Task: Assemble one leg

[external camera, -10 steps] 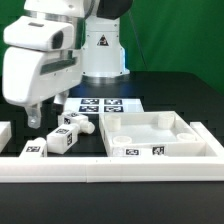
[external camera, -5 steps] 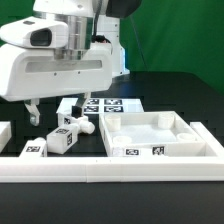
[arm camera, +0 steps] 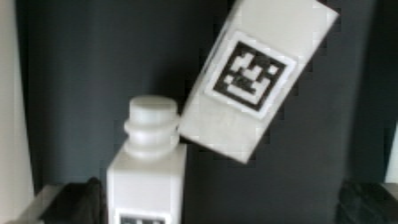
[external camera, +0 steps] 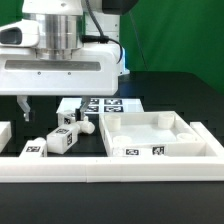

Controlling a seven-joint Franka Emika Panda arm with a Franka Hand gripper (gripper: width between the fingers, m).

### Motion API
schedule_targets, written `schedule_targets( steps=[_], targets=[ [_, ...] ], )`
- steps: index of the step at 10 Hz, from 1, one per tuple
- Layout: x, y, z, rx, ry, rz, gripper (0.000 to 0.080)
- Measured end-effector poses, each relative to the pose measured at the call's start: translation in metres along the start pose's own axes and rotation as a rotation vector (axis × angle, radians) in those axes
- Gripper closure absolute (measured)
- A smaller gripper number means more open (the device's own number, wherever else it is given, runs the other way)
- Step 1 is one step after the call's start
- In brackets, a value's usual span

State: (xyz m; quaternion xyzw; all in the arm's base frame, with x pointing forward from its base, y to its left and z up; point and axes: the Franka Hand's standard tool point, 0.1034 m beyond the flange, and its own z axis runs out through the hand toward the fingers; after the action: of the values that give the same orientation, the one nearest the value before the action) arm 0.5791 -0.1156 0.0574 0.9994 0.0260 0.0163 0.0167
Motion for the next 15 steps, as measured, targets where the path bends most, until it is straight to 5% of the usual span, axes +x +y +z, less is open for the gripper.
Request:
schedule_targets(
  steps=[5,6,9,13,15],
  targets=[
    [-0.003,-0.009,0.005,0.063,-0.008,0.316,0.015],
    [-0.008,-0.001,0.008,0.101,-0.045,0.402,0.015],
    [-0.01,0.004,0.013,0.104,-0.092,0.454,0.015],
    [-0.02,0.0,0.015,0.168,-0.364,0.432,0.015],
    [-0.008,0.003,0.019,0.191,-0.481,0.419,0.015]
  ],
)
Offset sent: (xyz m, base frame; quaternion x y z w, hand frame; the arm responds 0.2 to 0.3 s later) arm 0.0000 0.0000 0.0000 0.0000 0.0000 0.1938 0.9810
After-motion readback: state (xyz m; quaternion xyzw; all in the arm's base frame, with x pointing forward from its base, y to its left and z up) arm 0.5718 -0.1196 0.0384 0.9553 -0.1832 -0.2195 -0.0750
